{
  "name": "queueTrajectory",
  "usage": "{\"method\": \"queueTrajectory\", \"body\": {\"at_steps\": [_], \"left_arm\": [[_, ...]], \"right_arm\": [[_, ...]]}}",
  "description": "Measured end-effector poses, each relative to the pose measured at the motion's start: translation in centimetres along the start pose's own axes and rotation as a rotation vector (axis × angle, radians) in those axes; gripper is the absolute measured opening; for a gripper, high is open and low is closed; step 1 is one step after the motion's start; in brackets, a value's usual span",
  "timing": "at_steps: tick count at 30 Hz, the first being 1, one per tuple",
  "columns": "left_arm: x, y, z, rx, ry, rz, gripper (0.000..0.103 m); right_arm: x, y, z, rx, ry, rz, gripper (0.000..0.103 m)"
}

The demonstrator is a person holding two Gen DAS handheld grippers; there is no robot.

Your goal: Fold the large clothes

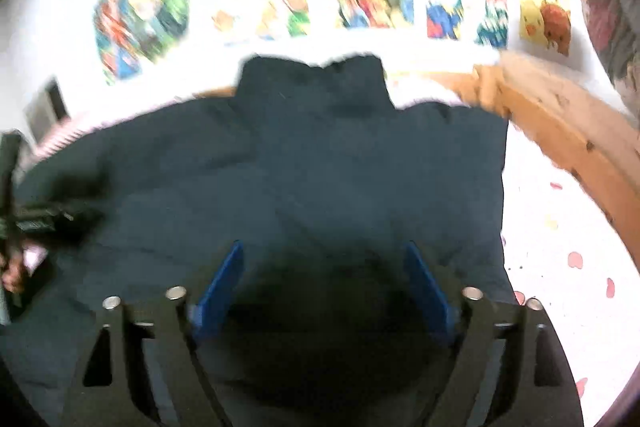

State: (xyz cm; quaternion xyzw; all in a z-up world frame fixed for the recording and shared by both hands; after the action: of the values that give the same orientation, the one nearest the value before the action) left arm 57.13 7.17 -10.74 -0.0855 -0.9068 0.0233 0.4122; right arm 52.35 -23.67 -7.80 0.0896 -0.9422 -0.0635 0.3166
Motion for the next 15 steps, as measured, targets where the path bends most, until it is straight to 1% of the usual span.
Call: {"method": "queueTrajectory", "body": {"at_steps": [1, 2, 5, 6, 8, 10, 12, 15], "left_arm": [[1.2, 0.3, 0.1, 0.024, -0.017, 0.006, 0.070], [2.6, 0.7, 0.2, 0.058, -0.034, 0.013, 0.075], [6.3, 2.0, 0.9, 0.125, -0.047, 0.037, 0.078], [7.9, 2.8, 1.6, 0.145, -0.048, 0.030, 0.079], [10.1, 4.1, 3.0, 0.178, -0.048, 0.020, 0.082], [12.4, 5.9, 5.0, 0.249, -0.037, 0.036, 0.084], [14.1, 7.2, 7.0, 0.319, -0.027, 0.076, 0.084], [16.3, 9.3, 10.2, 0.385, -0.031, 0.067, 0.084]], "right_arm": [[0.6, 0.9, -0.2, 0.012, -0.002, -0.013, 0.087], [1.4, 2.3, -0.4, 0.034, -0.001, -0.029, 0.088], [3.2, 6.0, -0.8, 0.094, 0.003, -0.063, 0.089], [3.5, 7.7, -0.8, 0.104, 0.016, -0.076, 0.089], [3.4, 9.3, -0.9, 0.111, 0.039, -0.098, 0.089], [2.7, 11.9, -0.3, 0.126, 0.091, -0.123, 0.089], [1.5, 13.8, 0.6, 0.155, 0.151, -0.124, 0.089], [-0.5, 16.6, 1.6, 0.176, 0.214, -0.127, 0.089]]}}
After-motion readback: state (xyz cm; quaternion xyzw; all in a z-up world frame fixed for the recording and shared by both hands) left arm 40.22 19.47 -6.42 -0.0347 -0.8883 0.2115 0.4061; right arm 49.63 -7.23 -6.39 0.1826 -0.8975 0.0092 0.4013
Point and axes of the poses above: each gripper's, at about its wrist camera, not at the fingertips, and x roughly against the way its jaws point, y to its left, z to its underside, the point moved 9 cm from there along -x, roughly the way its jaws point, and after that the axes turned 3 degrees about -x, right-handed, at the moved point
